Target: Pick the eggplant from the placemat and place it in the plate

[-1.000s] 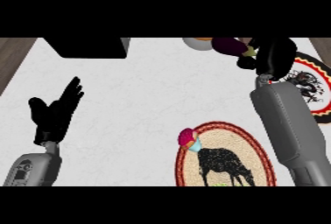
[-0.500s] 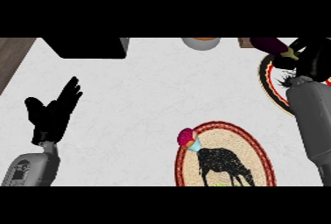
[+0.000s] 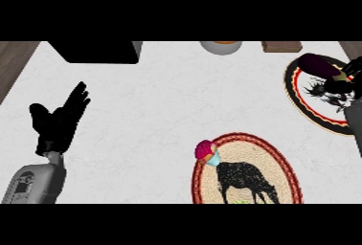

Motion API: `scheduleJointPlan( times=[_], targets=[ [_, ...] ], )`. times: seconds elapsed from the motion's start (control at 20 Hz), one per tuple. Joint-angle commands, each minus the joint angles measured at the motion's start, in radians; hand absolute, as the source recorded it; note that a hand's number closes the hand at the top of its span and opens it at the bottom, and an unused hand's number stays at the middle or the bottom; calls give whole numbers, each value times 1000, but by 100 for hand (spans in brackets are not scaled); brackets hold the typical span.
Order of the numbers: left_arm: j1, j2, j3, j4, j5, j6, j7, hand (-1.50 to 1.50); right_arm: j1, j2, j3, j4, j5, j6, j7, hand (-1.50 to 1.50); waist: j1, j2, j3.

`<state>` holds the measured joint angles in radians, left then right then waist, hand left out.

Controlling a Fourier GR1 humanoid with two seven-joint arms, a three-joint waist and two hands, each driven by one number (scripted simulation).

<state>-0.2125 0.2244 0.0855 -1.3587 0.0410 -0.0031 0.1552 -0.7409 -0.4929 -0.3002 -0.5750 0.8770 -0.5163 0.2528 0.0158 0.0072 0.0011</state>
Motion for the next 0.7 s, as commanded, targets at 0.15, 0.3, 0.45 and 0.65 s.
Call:
scheduleJointPlan(
  times=[0.15, 0.3, 0.45, 0.65],
  targets=[
    [61, -64, -63, -64, -42, 36, -5, 0, -18, -39, -124, 190, -161, 116, -170, -150, 22, 6, 2],
    [31, -27, -14, -12, -19, 11, -19, 0, -14, -99, -142, 217, -195, 171, -328, -150, 11, 3, 1],
    [32, -36, -23, -16, -32, 21, -12, 0, -7, -100, -156, 207, -202, 80, -431, -150, 10, 3, 1],
    [51, -26, -16, -58, -19, 14, 9, 0, -12, -45, -216, 87, -311, 63, -605, -150, 2, -4, 2]
  ],
)
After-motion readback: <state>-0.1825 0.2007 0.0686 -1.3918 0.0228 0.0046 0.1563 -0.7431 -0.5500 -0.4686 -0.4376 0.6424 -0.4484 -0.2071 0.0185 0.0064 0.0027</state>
